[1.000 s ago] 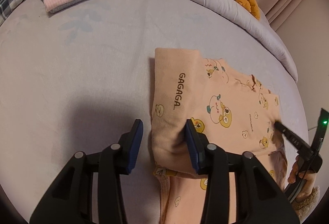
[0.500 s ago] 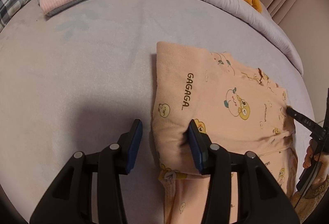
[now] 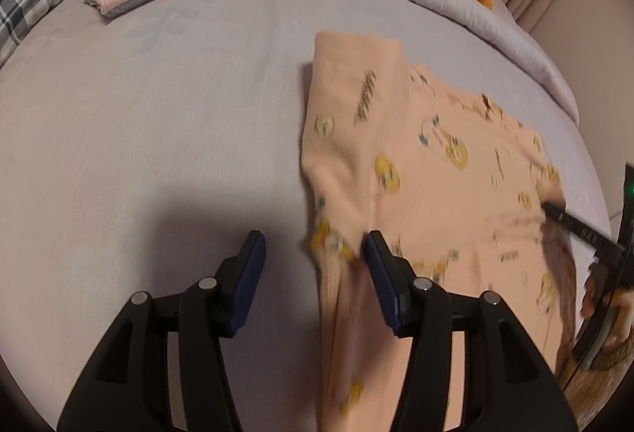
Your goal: Fold small clothes
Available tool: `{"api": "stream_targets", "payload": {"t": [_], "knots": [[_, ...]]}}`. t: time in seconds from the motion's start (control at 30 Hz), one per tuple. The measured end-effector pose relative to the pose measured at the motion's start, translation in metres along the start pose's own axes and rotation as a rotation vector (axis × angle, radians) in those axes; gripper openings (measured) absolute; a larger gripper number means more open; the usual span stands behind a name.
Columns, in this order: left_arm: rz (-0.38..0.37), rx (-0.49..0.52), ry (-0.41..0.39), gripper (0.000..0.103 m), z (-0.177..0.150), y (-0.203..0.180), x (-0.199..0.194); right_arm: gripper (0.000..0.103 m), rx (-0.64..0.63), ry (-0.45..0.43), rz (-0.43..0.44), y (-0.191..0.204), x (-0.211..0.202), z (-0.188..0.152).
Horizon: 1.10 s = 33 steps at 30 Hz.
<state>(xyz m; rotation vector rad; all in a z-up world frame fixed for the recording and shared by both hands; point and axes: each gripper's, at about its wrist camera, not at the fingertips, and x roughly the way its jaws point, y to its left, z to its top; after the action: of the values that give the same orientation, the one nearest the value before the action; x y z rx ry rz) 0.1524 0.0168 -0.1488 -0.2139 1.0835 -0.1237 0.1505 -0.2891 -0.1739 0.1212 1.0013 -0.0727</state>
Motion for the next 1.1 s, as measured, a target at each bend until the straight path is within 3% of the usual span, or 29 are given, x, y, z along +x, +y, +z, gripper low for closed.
{"api": "stream_targets", "payload": {"t": [0.1,0.2,0.27,0.4,0.67,0.93,1.1], "knots": [[0.026,0.013,0.020,0.054,-0.013,-0.003,-0.015,0.054,0.048,-0.020,0.035,-0.010,-0.019,-0.006],[-0.027,-0.001,-0.013,0.056,-0.026,-0.004,-0.045,0.054,0.056,-0.077,0.048,-0.020,-0.051,-0.016],[-0.068,0.011,-0.033,0.065,-0.038,-0.007,-0.065,0.054,0.046,-0.122,0.070,-0.029,-0.078,-0.027],[-0.115,0.044,-0.022,0.066,-0.073,-0.017,-0.085,0.054,0.031,-0.160,0.099,-0.050,-0.113,-0.055],[-0.152,0.039,0.065,0.065,-0.131,-0.018,-0.081,0.054,0.010,-0.070,0.071,-0.072,-0.123,-0.133],[-0.156,0.026,0.087,0.064,-0.162,-0.021,-0.077,0.054,0.030,0.005,0.077,-0.078,-0.124,-0.172],[-0.188,0.010,0.108,0.061,-0.171,-0.023,-0.076,0.037,0.002,0.030,0.093,-0.073,-0.128,-0.193]]}}
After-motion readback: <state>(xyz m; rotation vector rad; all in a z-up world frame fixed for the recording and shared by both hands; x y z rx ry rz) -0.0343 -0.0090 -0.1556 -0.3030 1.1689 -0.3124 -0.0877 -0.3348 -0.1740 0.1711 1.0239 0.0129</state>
